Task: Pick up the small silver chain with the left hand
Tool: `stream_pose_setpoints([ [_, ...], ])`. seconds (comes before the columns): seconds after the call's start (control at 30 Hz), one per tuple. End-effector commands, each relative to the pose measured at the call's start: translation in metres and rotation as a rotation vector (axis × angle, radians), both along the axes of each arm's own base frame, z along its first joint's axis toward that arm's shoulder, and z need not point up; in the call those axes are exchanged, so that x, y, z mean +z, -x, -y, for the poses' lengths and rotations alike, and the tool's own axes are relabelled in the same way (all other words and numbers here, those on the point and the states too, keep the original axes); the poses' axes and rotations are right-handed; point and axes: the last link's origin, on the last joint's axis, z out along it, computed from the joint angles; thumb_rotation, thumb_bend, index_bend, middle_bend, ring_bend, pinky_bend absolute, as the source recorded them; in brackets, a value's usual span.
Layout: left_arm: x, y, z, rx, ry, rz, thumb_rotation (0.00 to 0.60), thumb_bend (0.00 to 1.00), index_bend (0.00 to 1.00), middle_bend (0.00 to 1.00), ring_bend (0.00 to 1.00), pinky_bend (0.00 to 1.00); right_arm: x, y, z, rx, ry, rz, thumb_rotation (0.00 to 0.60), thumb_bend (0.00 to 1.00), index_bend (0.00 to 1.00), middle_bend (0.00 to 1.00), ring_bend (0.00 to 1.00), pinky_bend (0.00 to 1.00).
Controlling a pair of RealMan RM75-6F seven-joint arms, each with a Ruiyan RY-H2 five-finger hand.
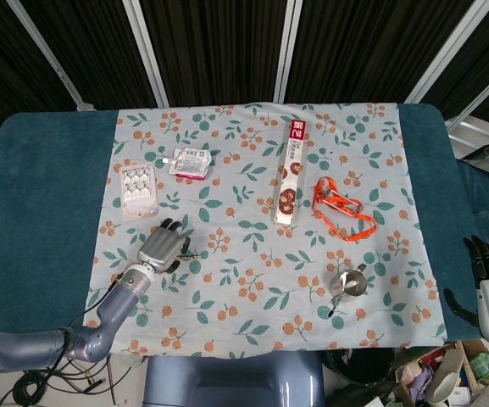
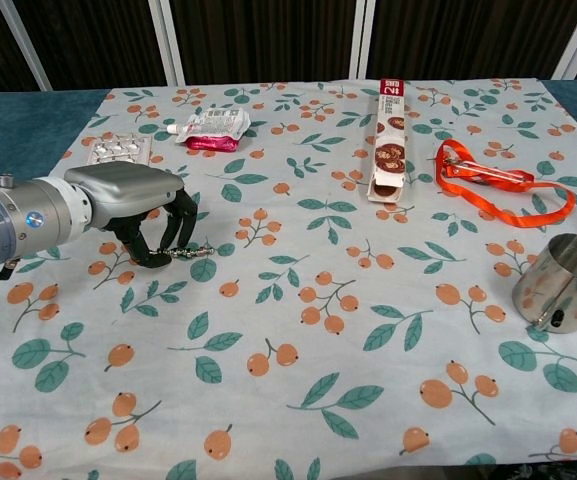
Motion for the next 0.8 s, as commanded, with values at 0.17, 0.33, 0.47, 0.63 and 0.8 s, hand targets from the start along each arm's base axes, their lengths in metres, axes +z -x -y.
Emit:
stream_pose_setpoints([
  [0.17,-0.0024,-0.0001,0.0003,-0.009,0.003,-0.011,0.600,0.35,0.49,0.53,0.13,0.11,-0.0001,0.0001,0.0003,-0.001,0.000,0.001,0.600,0.20,0.02,0.04,0.08,0.14],
  [0.33,-0.0023,0.0020,-0.0001,-0.011,-0.006,-0.021,0.600,0.37,0.51,0.55,0.15,0.11,-0.0001,0.0001,0.0007,-0.001,0.000,0.002,0.600,0.20,0.02,0.04,0.08,0.14],
  [0.47,-0.0034,0.0031,-0.0001,-0.008,-0.009,-0.026,0.600,0.37,0.51,0.55,0.15,0.11,-0.0002,0.0002,0.0006,0.000,-0.001,0.003,0.600,0.20,0.02,0.04,0.08,0.14],
  [0.63,-0.0053,0.0026,0.0008,-0.014,-0.009,-0.028,0.600,0.37,0.51,0.55,0.15,0.11,-0.0002,0.0004,0.0008,-0.002,-0.001,0.002,0.600,0.20,0.02,0.04,0.08,0.14],
  [0.8,-0.0063,0.0049,0.0009,-0.011,-0.009,-0.032,0.600,0.37,0.51,0.55,0.15,0.11,0.0000,0.0003,0.0011,-0.001,0.000,0.004,0.600,0.20,0.02,0.04,0.08,0.14],
])
